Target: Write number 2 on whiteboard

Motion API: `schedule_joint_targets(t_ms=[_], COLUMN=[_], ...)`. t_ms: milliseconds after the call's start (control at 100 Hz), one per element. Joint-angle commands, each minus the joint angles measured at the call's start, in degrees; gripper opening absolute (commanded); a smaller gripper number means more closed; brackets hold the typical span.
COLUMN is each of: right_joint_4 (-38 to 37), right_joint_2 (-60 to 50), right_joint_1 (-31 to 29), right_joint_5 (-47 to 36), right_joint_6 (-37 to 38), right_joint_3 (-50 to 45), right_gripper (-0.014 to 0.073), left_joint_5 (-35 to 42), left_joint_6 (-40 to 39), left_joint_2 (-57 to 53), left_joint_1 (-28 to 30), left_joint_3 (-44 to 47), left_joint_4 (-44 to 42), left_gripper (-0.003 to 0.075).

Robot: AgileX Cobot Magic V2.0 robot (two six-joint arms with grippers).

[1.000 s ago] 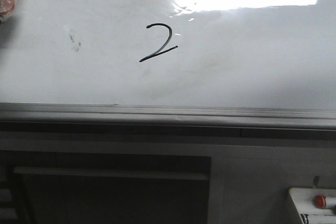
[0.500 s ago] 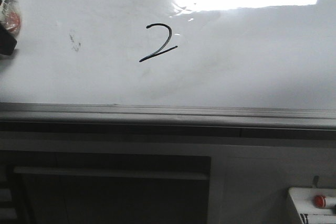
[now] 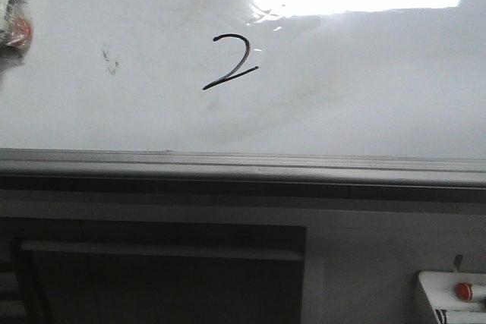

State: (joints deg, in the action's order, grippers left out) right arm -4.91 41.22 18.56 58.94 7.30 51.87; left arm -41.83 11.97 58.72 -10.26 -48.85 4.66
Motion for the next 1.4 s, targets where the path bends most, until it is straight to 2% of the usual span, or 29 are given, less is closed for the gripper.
schedule_joint_targets(t_ms=[0, 200, 320, 390, 460, 660, 740, 1150, 1270, 1390], right_joint_4=[-1.99, -2.09, -2.93, -3.82, -4.78, -5.37, -5.37, -5.37, -5.37, -5.37], right_joint_2=[-3.72, -13.59, -19.41, -22.35, -24.17, -25.64, -25.64, -25.64, -25.64, -25.64], right_joint_1=[-0.30, -0.30, -0.30, -0.30, -0.30, -0.30, -0.30, -0.30, -0.30, -0.30], right_joint_5=[-5.30, -12.28, -15.46, -16.25, -16.35, -16.50, -16.50, -16.50, -16.50, -16.50], right_joint_6=[3.86, 5.75, 5.75, 5.75, 5.75, 5.75, 5.75, 5.75, 5.75, 5.75], right_joint_3=[-2.01, -9.96, -13.11, -14.92, -16.07, -18.40, -18.94, -18.94, -18.94, -18.94], right_gripper=[0.0284, 0.0181, 0.0074, -0.0001, -0.0074, -0.0072, -0.0072, -0.0072, -0.0072, -0.0072], left_joint_5=[-3.73, -2.46, 2.82, 6.86, 10.74, 20.28, 19.62, 19.91, 23.75, 33.38], left_joint_6=[-8.89, -9.74, -9.82, -9.82, -9.82, -9.96, -9.96, -9.96, -9.68, -9.68], left_joint_2=[-3.76, -13.53, -21.00, -25.05, -28.30, -32.00, -32.00, -32.38, -38.44, -45.73], left_joint_1=[0.06, 0.06, 0.06, 0.06, 0.06, 0.06, 0.06, 0.06, 2.53, 6.46], left_joint_3=[-2.99, 0.26, 5.79, 9.27, 12.52, 18.35, 18.93, 19.58, 24.37, 33.85], left_joint_4=[-10.11, -10.47, -10.03, -9.15, -9.00, -8.00, -5.40, -5.40, -7.67, -6.77], left_gripper=[0.0379, 0.0379, 0.0374, 0.0335, 0.0250, -0.0021, -0.0018, -0.0018, -0.0018, -0.0018])
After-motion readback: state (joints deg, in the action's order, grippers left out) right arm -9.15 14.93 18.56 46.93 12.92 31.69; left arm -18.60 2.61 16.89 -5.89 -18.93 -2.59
